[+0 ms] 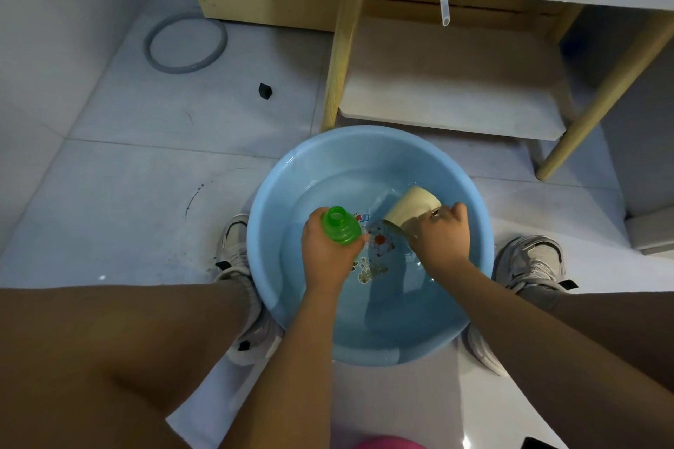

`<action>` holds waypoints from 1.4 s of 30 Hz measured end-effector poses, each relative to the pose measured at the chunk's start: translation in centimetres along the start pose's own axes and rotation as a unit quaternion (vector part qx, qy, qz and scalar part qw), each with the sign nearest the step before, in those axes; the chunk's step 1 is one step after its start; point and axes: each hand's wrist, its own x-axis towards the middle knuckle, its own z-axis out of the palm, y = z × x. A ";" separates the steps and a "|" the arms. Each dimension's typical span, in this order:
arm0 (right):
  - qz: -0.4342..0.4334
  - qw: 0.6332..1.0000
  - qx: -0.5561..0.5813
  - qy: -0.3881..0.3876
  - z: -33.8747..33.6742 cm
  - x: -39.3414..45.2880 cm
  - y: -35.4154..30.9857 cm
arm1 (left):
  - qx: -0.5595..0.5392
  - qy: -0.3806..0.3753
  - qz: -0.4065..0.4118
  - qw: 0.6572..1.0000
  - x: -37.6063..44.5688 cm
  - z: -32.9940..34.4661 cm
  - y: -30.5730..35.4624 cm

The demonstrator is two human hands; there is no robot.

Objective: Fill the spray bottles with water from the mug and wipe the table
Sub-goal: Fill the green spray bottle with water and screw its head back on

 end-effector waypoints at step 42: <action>-0.048 0.848 0.421 0.317 -8.3 -0.8 2.2 | 0.025 -0.031 0.010 0.999 -0.8 1.7 2.5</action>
